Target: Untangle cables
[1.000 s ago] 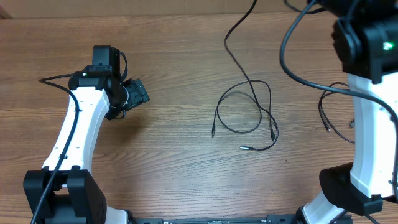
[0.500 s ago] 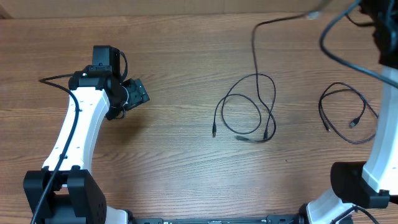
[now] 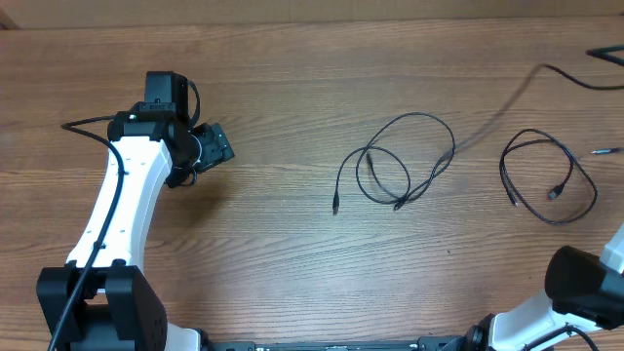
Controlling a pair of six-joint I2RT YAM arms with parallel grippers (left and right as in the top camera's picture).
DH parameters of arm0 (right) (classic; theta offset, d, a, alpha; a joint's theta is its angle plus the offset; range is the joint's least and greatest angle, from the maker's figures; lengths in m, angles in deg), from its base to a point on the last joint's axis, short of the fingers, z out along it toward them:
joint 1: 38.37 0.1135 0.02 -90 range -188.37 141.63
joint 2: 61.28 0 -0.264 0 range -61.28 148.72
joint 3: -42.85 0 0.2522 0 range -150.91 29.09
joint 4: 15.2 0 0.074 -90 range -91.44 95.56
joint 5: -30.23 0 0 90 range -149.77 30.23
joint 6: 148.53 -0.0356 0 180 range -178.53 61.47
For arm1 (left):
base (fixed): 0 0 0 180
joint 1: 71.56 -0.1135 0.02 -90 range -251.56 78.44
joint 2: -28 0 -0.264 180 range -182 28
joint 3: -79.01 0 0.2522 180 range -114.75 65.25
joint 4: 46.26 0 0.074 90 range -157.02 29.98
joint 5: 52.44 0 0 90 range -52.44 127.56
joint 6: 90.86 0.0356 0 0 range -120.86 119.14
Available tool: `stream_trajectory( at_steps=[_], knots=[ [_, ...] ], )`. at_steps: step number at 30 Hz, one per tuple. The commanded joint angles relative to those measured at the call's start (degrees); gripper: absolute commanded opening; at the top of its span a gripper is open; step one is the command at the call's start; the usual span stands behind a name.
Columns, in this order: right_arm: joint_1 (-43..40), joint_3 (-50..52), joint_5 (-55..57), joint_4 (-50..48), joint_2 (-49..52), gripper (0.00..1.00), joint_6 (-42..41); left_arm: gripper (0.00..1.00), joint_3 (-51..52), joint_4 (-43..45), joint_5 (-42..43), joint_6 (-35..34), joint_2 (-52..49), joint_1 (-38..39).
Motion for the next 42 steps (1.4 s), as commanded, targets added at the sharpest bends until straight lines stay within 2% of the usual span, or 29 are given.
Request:
stream_trajectory(
  at_steps=[1,3,5,6,7,9,14,17,22,29,35,40,42],
  knots=[
    [-0.90,3.37,0.37,-1.88,-0.26,0.10,-1.36,0.84,-1.31,0.11,0.44,1.07,0.31,0.02],
    [-0.90,4.63,0.13,-2.95,-0.26,0.32,-1.36,0.84,-1.31,0.11,0.44,1.07,0.31,0.02],
    [-0.90,5.53,-3.17,-4.26,-0.26,0.67,-1.33,0.84,-1.33,0.11,0.44,1.07,0.31,0.02],
    [-0.87,5.57,-6.34,-4.57,-0.26,0.78,-1.29,0.84,-1.33,0.11,0.44,1.07,0.31,0.02],
    [-0.87,5.57,-9.42,-4.63,-0.26,0.84,-0.96,0.83,-1.33,0.11,0.44,1.07,0.31,0.02],
    [-0.87,5.57,-16.96,-4.39,-0.26,0.90,-0.15,0.84,-1.33,0.11,0.44,1.07,0.31,0.02],
    [-0.63,6.38,-33.05,-0.04,-0.26,0.92,4.83,0.84,-1.33,0.15,0.44,1.07,0.31,0.02],
    [-0.31,9.86,-33.75,2.10,-0.26,0.93,5.38,0.84,-1.31,0.35,0.44,1.07,0.31,0.02],
    [0.44,19.93,-34.88,-0.09,-0.26,0.93,5.44,0.84,-1.31,0.33,0.44,1.07,0.31,0.02],
    [4.33,36.59,-44.94,-10.84,-0.26,0.91,18.56,0.84,-1.31,0.33,0.44,1.05,0.31,0.02],
    [9.33,48.24,-44.92,-22.43,-0.26,0.85,23.23,0.84,-1.31,0.28,0.44,1.07,0.31,0.02],
    [12.39,56.28,-42.69,-32.04,-0.26,0.82,23.82,0.84,-1.31,0.31,0.44,1.07,0.31,0.02],
    [13.14,59.47,-41.05,-36.79,-0.26,0.77,23.80,0.84,-1.31,0.26,0.44,1.07,0.31,0.02]
  ],
)
